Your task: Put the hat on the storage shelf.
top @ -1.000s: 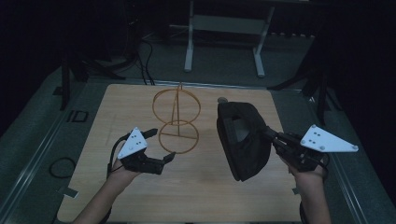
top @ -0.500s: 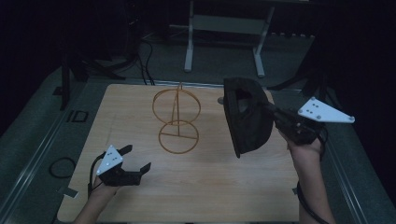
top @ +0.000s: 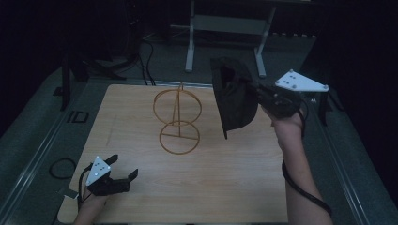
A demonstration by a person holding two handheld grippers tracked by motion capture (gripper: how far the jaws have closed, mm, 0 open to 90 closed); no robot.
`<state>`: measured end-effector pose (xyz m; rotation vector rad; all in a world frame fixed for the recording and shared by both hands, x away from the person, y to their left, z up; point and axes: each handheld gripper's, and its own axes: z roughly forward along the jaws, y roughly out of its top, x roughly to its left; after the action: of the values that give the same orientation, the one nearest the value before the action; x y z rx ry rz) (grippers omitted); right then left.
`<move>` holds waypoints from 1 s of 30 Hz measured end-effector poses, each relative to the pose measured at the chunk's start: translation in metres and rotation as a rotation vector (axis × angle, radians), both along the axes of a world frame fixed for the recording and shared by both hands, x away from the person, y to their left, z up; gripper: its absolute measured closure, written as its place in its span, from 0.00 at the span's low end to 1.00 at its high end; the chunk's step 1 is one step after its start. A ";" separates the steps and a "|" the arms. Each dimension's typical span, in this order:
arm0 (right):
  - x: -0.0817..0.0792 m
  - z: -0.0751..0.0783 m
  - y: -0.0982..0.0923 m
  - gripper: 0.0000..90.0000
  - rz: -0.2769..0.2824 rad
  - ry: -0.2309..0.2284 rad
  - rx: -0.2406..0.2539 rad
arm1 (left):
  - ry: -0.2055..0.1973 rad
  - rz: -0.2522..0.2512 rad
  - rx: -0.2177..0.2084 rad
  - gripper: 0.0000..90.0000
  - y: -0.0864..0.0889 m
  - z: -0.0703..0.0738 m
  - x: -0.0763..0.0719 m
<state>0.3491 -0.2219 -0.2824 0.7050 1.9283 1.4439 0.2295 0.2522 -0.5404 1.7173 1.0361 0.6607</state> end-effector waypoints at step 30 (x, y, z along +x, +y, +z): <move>0.042 -0.011 0.119 0.99 0.120 0.102 -0.148 | -0.027 0.090 -0.039 0.06 0.011 -0.010 -0.002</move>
<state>0.3911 -0.1031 -0.2931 0.6144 2.1633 1.3410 0.2277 0.2628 -0.5507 1.6320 1.1055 0.7147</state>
